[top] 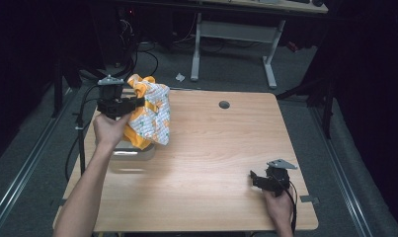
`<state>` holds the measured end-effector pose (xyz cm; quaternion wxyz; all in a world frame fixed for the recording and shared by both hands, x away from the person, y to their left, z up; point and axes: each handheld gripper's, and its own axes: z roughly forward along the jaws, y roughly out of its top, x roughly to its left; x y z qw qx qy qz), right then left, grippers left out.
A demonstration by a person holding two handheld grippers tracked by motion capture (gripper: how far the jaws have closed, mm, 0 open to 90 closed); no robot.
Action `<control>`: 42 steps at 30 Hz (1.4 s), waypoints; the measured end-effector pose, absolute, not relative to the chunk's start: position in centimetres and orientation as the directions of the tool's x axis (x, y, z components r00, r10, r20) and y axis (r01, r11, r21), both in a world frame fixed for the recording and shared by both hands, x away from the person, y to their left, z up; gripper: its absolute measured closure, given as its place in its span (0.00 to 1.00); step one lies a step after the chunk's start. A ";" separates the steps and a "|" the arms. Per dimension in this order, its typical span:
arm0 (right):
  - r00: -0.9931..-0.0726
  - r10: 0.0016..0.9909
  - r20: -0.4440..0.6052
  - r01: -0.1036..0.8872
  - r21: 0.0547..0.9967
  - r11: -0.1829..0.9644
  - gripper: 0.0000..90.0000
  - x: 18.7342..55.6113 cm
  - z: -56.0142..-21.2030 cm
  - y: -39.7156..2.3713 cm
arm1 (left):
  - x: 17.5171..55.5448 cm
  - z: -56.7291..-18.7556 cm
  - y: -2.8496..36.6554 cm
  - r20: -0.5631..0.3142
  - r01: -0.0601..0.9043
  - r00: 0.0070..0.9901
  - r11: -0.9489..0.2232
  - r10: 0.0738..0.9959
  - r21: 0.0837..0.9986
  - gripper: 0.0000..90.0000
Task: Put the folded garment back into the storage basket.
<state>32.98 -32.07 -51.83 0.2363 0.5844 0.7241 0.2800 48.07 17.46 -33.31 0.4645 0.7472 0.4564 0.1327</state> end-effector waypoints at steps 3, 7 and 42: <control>-0.206 0.978 -0.015 0.714 0.681 0.161 0.22 33.0 -51.8 -32.1 | 48.1 -33.4 17.8 -0.214 0.557 0.545 -0.159 0.811 0.815 0.91; -0.207 0.978 -0.017 0.713 0.682 0.163 0.22 33.0 -51.8 -32.1 | 48.2 -33.6 18.4 -0.206 0.561 0.537 -0.164 0.818 0.811 0.91; -0.205 0.979 -0.015 0.714 0.681 0.160 0.22 33.0 -51.8 -32.1 | 51.3 -38.5 21.0 -0.145 0.616 0.486 -0.219 0.862 0.757 0.91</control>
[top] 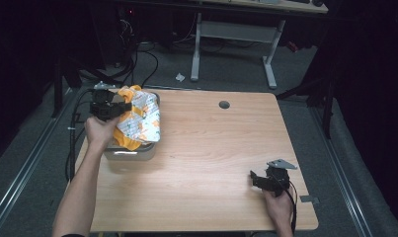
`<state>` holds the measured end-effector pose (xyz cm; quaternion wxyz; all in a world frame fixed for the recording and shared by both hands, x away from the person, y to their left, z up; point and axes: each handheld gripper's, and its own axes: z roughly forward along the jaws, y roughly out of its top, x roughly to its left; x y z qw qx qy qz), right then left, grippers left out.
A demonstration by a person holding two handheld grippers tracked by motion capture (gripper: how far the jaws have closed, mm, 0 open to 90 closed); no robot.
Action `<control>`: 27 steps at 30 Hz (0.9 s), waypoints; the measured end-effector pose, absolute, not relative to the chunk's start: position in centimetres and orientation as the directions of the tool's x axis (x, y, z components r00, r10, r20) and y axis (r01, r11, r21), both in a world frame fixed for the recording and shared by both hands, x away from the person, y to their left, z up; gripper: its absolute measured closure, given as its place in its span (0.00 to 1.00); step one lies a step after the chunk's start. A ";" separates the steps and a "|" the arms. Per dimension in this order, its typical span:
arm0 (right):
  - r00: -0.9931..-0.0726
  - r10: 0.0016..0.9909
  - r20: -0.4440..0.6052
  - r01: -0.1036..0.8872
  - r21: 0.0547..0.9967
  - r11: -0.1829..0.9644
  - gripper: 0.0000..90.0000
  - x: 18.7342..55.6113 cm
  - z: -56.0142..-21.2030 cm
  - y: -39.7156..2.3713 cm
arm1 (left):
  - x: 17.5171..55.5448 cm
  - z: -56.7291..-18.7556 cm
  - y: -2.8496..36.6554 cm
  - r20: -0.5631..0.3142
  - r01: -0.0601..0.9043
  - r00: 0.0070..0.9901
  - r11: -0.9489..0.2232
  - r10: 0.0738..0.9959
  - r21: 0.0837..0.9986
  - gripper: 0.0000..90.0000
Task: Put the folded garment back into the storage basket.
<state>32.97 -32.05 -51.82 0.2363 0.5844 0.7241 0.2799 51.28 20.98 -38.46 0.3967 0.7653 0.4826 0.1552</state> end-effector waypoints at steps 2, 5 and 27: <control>-0.205 0.979 -0.015 0.714 0.681 0.160 0.22 33.0 -51.8 -32.1 | 51.4 -38.8 21.1 -0.148 0.617 0.485 -0.217 0.862 0.757 0.91; -0.205 0.979 -0.015 0.714 0.681 0.160 0.22 33.0 -51.8 -32.1 | 51.6 -39.3 21.3 -0.135 0.620 0.483 -0.229 0.865 0.750 0.91; -0.193 0.981 -0.018 0.714 0.683 0.154 0.22 33.0 -51.8 -32.1 | 54.3 -44.6 20.6 -0.091 0.705 0.454 -0.295 0.886 0.645 0.87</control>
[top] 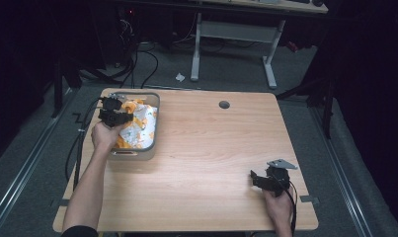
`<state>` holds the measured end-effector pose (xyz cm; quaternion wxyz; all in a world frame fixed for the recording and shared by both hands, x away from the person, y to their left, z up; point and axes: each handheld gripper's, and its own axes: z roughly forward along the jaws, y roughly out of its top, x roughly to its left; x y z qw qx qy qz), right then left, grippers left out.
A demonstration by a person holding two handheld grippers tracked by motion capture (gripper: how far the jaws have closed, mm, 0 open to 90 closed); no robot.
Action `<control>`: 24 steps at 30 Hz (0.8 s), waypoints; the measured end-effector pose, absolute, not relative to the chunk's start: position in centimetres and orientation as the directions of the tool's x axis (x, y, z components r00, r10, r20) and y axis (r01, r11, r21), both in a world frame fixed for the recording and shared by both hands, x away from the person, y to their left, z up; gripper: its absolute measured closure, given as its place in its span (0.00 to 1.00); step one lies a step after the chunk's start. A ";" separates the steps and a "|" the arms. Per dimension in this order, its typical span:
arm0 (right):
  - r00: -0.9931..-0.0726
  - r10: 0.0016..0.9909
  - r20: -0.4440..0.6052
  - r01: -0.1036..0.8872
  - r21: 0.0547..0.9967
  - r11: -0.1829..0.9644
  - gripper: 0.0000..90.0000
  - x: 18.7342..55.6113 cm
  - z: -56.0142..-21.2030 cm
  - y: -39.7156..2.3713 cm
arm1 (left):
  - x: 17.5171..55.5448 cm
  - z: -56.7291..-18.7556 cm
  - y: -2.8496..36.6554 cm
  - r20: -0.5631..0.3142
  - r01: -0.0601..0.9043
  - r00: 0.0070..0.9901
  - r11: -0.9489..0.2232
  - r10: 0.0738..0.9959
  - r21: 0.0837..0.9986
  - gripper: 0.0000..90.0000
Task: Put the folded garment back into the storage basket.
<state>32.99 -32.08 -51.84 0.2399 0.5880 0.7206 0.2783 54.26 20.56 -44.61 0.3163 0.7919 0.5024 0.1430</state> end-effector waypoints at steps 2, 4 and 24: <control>-0.193 0.981 -0.019 0.714 0.683 0.154 0.22 33.0 -51.8 -32.1 | 54.3 -44.6 20.5 -0.078 0.708 0.447 -0.299 0.891 0.639 0.77; -0.193 0.981 -0.018 0.714 0.683 0.153 0.22 33.0 -51.8 -32.1 | 54.3 -44.6 20.6 -0.087 0.716 0.441 -0.292 0.893 0.635 0.64; -0.195 0.981 -0.017 0.715 0.682 0.154 0.22 33.0 -51.8 -32.1 | 51.1 -40.4 19.3 -0.095 0.605 0.480 -0.250 0.872 0.756 0.40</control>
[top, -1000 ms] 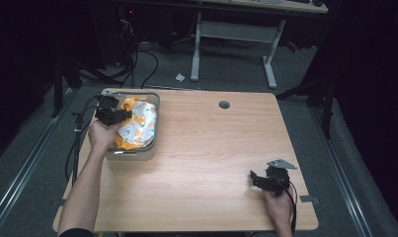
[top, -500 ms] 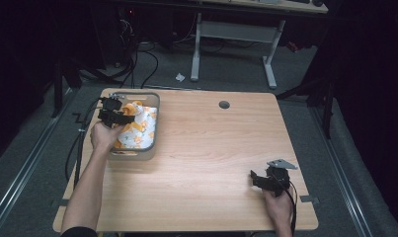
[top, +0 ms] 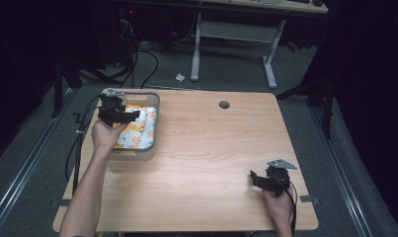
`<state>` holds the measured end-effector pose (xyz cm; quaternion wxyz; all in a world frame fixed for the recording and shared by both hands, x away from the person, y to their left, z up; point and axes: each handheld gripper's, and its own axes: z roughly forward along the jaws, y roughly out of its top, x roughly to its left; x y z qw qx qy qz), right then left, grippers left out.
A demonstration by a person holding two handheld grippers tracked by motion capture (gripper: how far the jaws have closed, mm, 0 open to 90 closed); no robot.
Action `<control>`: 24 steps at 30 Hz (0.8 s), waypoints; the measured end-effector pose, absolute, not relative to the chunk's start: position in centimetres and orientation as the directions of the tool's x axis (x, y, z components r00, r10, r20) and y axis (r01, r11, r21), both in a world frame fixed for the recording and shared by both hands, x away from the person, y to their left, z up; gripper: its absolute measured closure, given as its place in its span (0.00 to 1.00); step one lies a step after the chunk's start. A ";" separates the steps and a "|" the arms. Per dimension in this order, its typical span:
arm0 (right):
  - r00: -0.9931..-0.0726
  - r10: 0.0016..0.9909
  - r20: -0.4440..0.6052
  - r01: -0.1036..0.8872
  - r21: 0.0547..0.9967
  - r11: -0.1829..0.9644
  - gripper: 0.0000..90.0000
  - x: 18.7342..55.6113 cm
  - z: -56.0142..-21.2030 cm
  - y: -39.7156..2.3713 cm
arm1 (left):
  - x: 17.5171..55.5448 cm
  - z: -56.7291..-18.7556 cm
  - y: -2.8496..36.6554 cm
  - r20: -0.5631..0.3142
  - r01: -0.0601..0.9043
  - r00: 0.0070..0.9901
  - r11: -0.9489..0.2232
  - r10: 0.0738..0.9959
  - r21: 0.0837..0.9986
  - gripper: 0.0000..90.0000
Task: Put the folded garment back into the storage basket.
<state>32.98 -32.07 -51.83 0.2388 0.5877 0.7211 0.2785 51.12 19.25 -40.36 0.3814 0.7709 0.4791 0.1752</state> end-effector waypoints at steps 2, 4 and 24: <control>-0.196 0.980 -0.017 0.714 0.682 0.155 0.22 33.0 -51.8 -32.1 | 50.6 -39.8 19.1 -0.085 0.592 0.485 -0.255 0.870 0.765 0.39; -0.196 0.980 -0.018 0.714 0.683 0.155 0.22 33.0 -51.8 -32.1 | 50.2 -39.4 19.0 -0.084 0.581 0.487 -0.250 0.869 0.774 0.38; -0.198 0.980 -0.016 0.714 0.682 0.156 0.22 33.0 -51.8 -32.1 | 47.0 -37.9 18.4 -0.120 0.532 0.527 -0.216 0.842 0.819 0.39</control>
